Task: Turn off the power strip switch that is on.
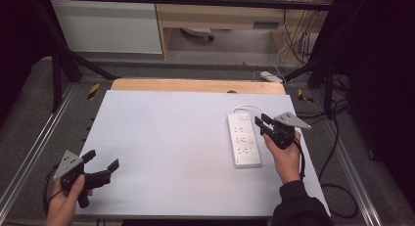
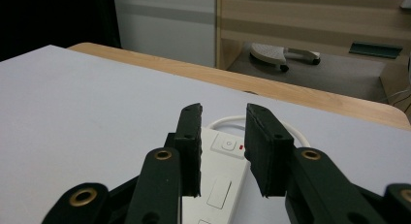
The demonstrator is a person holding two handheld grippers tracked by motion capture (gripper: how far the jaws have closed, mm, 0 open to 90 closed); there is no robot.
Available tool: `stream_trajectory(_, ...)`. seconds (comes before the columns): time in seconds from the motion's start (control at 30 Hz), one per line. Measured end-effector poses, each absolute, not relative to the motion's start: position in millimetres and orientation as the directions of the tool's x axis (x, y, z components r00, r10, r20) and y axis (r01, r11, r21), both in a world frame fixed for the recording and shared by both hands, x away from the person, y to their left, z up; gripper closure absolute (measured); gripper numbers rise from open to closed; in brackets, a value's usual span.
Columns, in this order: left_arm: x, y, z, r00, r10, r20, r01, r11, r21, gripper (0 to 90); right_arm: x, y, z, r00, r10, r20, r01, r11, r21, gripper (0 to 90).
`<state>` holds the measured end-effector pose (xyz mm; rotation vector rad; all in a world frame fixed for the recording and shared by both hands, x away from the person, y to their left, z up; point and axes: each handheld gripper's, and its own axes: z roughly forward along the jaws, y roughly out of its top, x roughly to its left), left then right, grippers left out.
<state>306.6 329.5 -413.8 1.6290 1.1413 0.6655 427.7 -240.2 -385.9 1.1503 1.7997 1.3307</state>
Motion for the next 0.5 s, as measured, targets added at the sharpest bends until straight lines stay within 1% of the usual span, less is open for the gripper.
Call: stream_trajectory(0.5,306.4,329.6,-413.7,0.403,0.91,-0.098,0.361,-0.059,0.931,5.2,436.2,-234.3,-390.7,-0.447,0.894,0.024,0.297,0.122,0.947,75.7)
